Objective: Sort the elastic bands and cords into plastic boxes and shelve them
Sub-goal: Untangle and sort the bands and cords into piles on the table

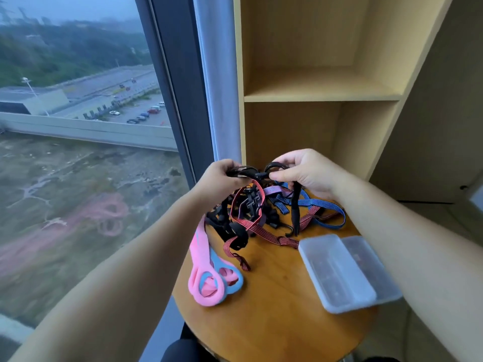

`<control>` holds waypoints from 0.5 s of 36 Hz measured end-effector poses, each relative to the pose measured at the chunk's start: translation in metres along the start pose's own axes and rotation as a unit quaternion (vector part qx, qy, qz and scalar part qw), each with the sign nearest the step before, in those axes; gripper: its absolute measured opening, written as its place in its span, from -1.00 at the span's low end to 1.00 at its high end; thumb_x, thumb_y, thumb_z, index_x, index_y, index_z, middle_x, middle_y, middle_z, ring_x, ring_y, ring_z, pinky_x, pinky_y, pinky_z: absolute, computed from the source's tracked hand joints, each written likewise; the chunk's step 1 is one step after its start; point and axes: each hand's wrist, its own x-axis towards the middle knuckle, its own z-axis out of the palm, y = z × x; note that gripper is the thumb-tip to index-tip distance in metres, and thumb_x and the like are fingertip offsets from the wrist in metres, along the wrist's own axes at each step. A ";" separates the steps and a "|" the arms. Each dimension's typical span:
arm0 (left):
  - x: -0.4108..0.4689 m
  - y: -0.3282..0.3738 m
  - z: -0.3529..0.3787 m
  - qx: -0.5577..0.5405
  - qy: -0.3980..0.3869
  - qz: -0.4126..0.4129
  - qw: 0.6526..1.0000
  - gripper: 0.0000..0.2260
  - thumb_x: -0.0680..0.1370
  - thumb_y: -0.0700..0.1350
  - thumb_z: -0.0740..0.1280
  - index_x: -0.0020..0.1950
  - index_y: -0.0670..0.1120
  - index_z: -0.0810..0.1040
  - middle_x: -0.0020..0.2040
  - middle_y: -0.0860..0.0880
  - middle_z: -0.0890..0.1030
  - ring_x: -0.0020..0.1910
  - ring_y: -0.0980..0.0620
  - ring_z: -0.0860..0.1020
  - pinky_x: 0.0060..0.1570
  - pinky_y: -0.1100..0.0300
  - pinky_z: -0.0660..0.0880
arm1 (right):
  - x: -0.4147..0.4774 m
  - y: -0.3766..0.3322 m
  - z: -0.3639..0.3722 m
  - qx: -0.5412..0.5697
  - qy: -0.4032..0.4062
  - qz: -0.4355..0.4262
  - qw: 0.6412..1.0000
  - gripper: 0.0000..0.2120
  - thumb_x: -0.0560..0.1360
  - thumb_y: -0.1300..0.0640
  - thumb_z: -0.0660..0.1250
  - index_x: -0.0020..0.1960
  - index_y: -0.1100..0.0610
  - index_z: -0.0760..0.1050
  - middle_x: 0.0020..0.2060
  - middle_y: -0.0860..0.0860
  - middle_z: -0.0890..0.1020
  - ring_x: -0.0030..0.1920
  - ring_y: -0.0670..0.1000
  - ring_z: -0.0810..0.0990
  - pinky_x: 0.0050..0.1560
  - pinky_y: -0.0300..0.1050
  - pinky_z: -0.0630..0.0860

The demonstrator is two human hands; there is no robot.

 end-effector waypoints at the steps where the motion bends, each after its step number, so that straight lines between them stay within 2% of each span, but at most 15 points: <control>1: -0.001 -0.002 -0.005 0.005 -0.021 -0.003 1.000 -0.87 0.44 -0.19 0.51 -0.08 -0.08 0.59 -0.42 0.17 0.53 -0.44 0.21 0.46 -0.39 0.38 0.41 | 0.001 0.006 0.001 -0.003 -0.004 0.009 1.000 -0.85 0.43 0.29 0.47 -0.01 0.21 0.66 -0.36 0.00 0.61 -0.33 0.03 0.45 -0.23 -0.06 0.39; 3: -0.004 -0.006 -0.016 0.003 -0.091 -0.009 0.996 -0.78 0.41 -0.19 0.54 0.00 -0.09 0.61 -0.27 0.07 0.61 -0.28 0.12 0.56 -0.22 0.29 0.51 | 0.002 0.018 0.004 -0.012 -0.006 0.020 1.000 -0.86 0.43 0.29 0.47 -0.01 0.19 0.67 -0.34 -0.01 0.62 -0.28 0.02 0.48 -0.23 -0.07 0.39; 5: -0.008 -0.008 -0.024 -0.019 -0.143 -0.005 0.990 -0.76 0.40 -0.14 0.55 0.02 -0.07 0.62 -0.22 0.06 0.66 -0.26 0.13 0.61 -0.26 0.31 0.53 | 0.004 0.027 0.006 -0.022 -0.019 0.025 0.999 -0.86 0.44 0.29 0.47 -0.01 0.17 0.68 -0.29 -0.02 0.65 -0.29 -0.07 0.53 -0.27 -0.16 0.42; 7: -0.009 -0.007 -0.027 -0.017 -0.127 0.013 0.992 -0.83 0.43 -0.07 0.51 -0.02 -0.04 0.65 -0.28 0.12 0.64 -0.34 0.23 0.57 -0.34 0.42 0.45 | 0.008 0.036 0.009 -0.024 -0.053 0.043 0.997 -0.83 0.43 0.27 0.48 0.01 0.15 0.68 -0.18 0.01 0.70 -0.22 -0.07 0.61 -0.20 -0.22 0.47; 10: -0.008 -0.009 -0.028 -0.027 -0.076 0.031 0.996 -0.75 0.39 0.08 0.48 -0.10 -0.08 0.67 -0.42 0.18 0.54 -0.45 0.25 0.45 -0.41 0.45 0.36 | 0.014 0.049 0.017 -0.024 -0.117 0.092 0.989 -0.76 0.43 0.18 0.50 0.09 0.11 0.66 0.02 0.06 0.71 0.05 0.03 0.68 0.03 -0.15 0.52; 12: -0.007 -0.011 -0.028 -0.017 -0.053 0.045 0.997 -0.81 0.41 0.04 0.49 -0.17 -0.08 0.66 -0.47 0.18 0.50 -0.48 0.24 0.42 -0.43 0.45 0.34 | 0.018 0.058 0.025 -0.021 -0.133 0.102 0.986 -0.74 0.43 0.14 0.50 0.12 0.12 0.65 0.04 0.06 0.70 0.06 0.05 0.67 0.02 -0.13 0.53; 14: -0.006 -0.014 -0.031 -0.005 -0.034 0.056 0.998 -0.87 0.43 0.00 0.50 -0.23 -0.04 0.66 -0.44 0.10 0.56 -0.46 0.24 0.45 -0.40 0.42 0.37 | 0.023 0.068 0.033 -0.010 -0.134 0.104 0.985 -0.76 0.42 0.11 0.51 0.07 0.09 0.66 -0.02 0.02 0.71 0.00 0.02 0.66 0.03 -0.09 0.55; 16: -0.006 -0.017 -0.038 0.006 -0.017 0.061 0.998 -0.88 0.41 0.01 0.51 -0.24 -0.02 0.67 -0.36 -0.06 0.62 -0.42 0.19 0.48 -0.38 0.38 0.42 | 0.027 0.077 0.042 -0.001 -0.143 0.117 0.983 -0.64 0.32 -0.09 0.53 0.05 0.05 0.66 -0.06 -0.04 0.71 -0.02 -0.01 0.65 0.09 -0.04 0.52; 18: -0.005 -0.021 -0.045 0.012 -0.006 0.057 0.998 -0.88 0.42 -0.01 0.52 -0.26 -0.02 0.67 -0.41 -0.01 0.58 -0.46 0.20 0.44 -0.42 0.40 0.38 | 0.032 0.086 0.052 -0.007 -0.135 0.137 0.981 -0.42 0.27 -0.31 0.43 0.11 0.08 0.63 0.00 0.01 0.71 0.03 0.05 0.67 0.17 -0.02 0.52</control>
